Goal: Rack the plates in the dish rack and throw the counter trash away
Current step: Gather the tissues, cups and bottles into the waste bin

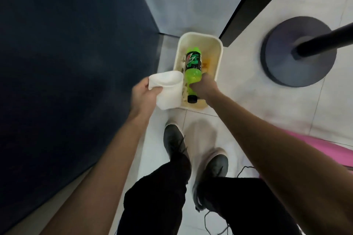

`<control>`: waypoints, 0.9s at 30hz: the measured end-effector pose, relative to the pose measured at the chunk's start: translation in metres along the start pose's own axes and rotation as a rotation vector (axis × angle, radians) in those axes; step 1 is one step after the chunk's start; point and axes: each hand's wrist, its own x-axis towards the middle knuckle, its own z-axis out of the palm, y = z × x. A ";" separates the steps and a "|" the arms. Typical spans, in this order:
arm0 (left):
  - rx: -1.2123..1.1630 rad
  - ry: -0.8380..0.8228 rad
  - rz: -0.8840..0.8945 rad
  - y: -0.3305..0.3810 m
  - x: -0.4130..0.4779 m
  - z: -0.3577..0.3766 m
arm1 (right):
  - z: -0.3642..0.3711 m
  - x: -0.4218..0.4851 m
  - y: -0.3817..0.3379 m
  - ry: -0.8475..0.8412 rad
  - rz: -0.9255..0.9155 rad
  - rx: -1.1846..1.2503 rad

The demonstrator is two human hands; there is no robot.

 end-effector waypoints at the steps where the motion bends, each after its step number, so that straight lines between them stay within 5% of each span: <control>1: -0.009 -0.006 0.037 0.005 0.011 0.003 | 0.008 0.018 0.005 0.003 -0.016 -0.011; 16: 0.416 -0.440 0.592 0.067 0.134 0.044 | 0.028 0.082 0.028 -0.092 -0.221 -0.347; 22: 0.597 -0.443 0.591 0.062 0.131 0.035 | -0.036 0.040 0.028 -0.018 -0.485 0.156; 27: 0.603 -0.573 0.585 0.058 0.113 0.054 | -0.075 0.021 0.002 -0.138 -0.693 0.238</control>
